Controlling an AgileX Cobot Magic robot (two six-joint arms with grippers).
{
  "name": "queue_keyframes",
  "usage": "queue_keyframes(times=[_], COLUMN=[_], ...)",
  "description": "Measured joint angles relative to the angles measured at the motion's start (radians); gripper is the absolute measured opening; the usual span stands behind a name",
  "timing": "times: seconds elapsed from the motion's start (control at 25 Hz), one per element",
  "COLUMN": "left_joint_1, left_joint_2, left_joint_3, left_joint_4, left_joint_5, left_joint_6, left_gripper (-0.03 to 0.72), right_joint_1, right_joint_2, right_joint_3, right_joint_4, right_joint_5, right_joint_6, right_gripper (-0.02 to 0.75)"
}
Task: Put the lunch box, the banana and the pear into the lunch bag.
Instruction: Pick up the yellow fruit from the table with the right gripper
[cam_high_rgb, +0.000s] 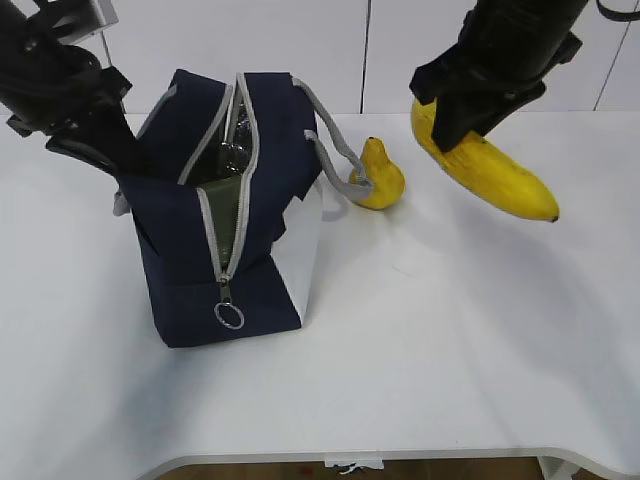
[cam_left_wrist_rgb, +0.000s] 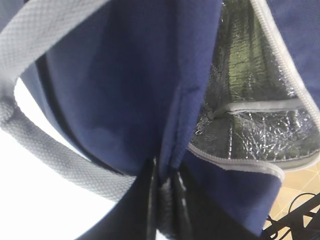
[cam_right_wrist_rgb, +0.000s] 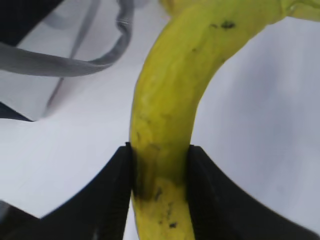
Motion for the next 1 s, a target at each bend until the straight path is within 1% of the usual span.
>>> queue_keyframes(times=[0.12,0.24,0.44,0.52,0.6,0.68,0.8,0.88,1.0], left_joint_1=[0.0,0.0,0.0,0.0,0.0,0.0,0.0,0.0,0.0], left_joint_2=[0.0,0.0,0.0,0.0,0.0,0.0,0.0,0.0,0.0], left_joint_3=[0.0,0.0,0.0,0.0,0.0,0.0,0.0,0.0,0.0], left_joint_4=[0.0,0.0,0.0,-0.002,-0.002,-0.002,-0.002,-0.002,-0.002], left_joint_5=[0.0,0.0,0.0,0.0,0.0,0.0,0.0,0.0,0.0], left_joint_6=[0.0,0.0,0.0,0.0,0.0,0.0,0.0,0.0,0.0], left_gripper=[0.015,0.015,0.015,0.015,0.015,0.015,0.015,0.015,0.015], right_joint_1=[0.0,0.0,0.0,0.0,0.0,0.0,0.0,0.0,0.0], right_joint_2=[0.0,0.0,0.0,0.0,0.0,0.005,0.04,0.073,0.126], right_joint_3=[0.0,0.0,0.0,0.0,0.0,0.0,0.0,0.0,0.0], right_joint_4=[0.127,0.272,0.525,0.647,0.742,0.868,1.062,1.164,1.278], right_joint_5=[-0.016,-0.066,-0.211,-0.275,-0.329,-0.366,-0.39,-0.396,-0.405], right_joint_6=[0.002,0.004,-0.027,-0.066,-0.108,-0.153,-0.256,-0.328,-0.393], right_gripper=[0.275,0.275,0.275,0.275,0.275,0.275,0.275,0.275,0.275])
